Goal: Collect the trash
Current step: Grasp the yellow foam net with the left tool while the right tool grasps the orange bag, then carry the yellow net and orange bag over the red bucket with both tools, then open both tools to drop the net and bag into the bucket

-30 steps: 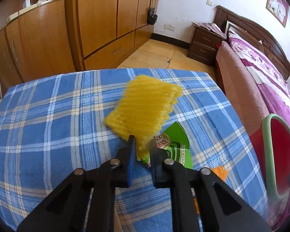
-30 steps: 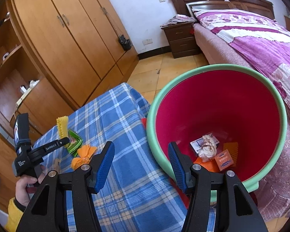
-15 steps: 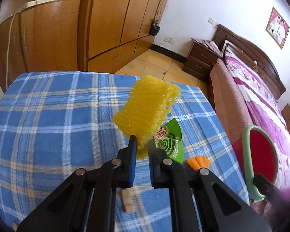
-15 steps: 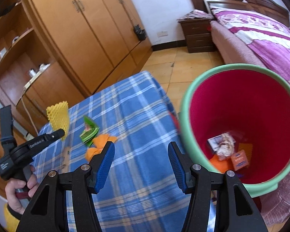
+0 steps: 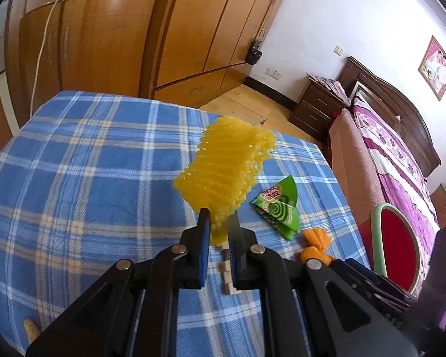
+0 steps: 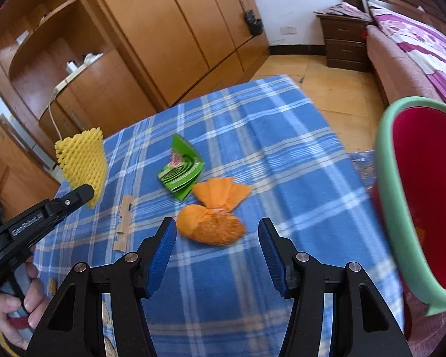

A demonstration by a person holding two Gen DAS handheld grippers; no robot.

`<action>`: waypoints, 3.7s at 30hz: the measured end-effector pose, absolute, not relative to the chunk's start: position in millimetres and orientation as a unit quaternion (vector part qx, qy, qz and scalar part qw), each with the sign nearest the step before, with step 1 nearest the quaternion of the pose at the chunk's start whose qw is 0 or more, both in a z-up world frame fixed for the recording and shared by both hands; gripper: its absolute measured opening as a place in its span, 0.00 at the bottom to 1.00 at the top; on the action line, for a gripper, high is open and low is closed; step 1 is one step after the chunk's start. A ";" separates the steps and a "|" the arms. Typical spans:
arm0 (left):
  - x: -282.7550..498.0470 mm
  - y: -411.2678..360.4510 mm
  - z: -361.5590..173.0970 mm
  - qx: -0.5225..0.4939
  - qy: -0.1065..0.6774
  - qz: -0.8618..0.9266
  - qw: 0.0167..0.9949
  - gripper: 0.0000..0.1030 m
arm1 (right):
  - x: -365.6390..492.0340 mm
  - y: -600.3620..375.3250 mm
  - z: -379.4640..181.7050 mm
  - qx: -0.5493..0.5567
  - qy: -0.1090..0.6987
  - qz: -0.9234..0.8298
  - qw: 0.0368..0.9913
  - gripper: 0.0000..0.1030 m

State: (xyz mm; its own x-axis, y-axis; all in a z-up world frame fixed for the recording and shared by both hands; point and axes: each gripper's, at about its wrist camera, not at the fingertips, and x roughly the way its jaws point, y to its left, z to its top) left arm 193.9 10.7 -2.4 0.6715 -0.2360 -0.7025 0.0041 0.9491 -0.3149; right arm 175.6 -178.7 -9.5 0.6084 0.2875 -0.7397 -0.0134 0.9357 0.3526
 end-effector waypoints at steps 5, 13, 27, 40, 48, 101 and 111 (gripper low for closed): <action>189.4 16.8 -5.5 -0.154 0.400 -0.067 0.901 0.10 | 182.5 -170.4 -20.0 0.158 0.443 0.088 0.878 0.57; 183.6 17.8 -5.0 -0.161 0.398 -0.074 0.900 0.10 | 184.0 -166.6 -22.9 0.155 0.438 0.084 0.882 0.44; 161.6 7.6 6.5 -0.160 0.390 -0.098 0.901 0.10 | 159.1 -161.7 -7.8 0.145 0.421 0.102 0.890 0.29; 135.9 -28.2 32.5 -0.151 0.376 -0.156 0.901 0.10 | 101.0 -194.4 42.0 0.171 0.357 0.081 0.915 0.29; 127.2 -64.4 47.6 -0.135 0.375 -0.200 0.895 0.10 | 68.2 -224.5 64.5 0.184 0.315 0.055 0.929 0.29; 156.2 -286.7 14.1 0.014 0.433 -0.329 0.839 0.24 | 44.6 -395.2 0.3 0.310 0.308 -0.106 0.893 0.36; 155.5 -266.2 17.4 0.003 0.435 -0.305 0.847 0.27 | 43.8 -392.4 4.3 0.314 0.306 -0.106 0.892 0.41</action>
